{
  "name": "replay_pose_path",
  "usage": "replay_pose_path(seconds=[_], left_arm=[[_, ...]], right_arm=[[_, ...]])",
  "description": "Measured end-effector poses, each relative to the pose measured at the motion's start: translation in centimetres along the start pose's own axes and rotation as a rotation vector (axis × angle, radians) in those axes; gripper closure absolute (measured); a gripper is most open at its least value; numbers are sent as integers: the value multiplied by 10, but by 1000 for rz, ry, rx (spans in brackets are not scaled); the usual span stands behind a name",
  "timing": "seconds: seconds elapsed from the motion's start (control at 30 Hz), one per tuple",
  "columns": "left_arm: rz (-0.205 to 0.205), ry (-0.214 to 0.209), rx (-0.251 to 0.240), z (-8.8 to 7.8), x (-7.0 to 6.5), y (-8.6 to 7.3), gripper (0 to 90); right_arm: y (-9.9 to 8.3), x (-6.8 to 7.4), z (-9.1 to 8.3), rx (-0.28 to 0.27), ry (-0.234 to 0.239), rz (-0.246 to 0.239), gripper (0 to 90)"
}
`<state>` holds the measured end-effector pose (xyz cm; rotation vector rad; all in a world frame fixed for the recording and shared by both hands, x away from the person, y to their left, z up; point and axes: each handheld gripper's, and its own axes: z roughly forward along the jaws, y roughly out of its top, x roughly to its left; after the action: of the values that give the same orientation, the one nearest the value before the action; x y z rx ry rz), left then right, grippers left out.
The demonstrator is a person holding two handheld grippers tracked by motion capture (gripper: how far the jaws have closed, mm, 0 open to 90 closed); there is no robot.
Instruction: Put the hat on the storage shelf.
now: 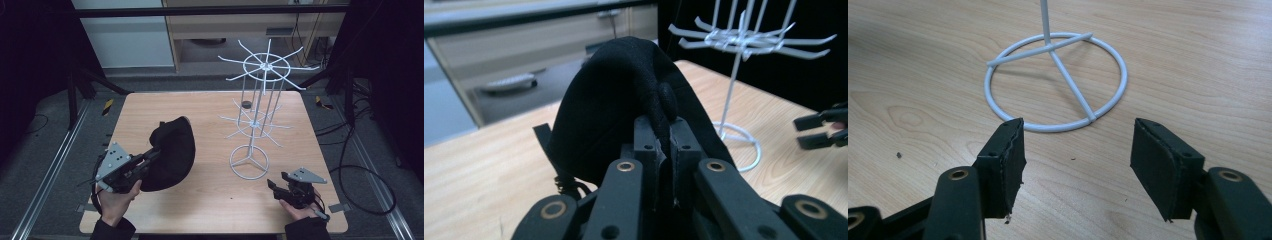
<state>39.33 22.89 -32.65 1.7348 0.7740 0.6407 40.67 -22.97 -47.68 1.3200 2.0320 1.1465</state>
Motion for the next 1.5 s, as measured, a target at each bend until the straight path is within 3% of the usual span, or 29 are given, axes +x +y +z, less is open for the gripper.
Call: replay_pose_path(seconds=[0.33, 0.63, 0.97, 1.5], left_arm=[[11, -85, -141, -11, -10, 47, 846], [51, -105, -208, -17, -17, 79, 846], [18, -157, -260, -21, -18, 94, 845], [13, -190, -357, -33, -20, 127, 844]], right_arm=[[0, -1, -1, -9, -8, -5, 387], [0, -2, -2, -17, -17, 1, 375], [0, -3, -1, -23, -24, -11, 368], [-1, -2, -1, -18, -23, -10, 368]])
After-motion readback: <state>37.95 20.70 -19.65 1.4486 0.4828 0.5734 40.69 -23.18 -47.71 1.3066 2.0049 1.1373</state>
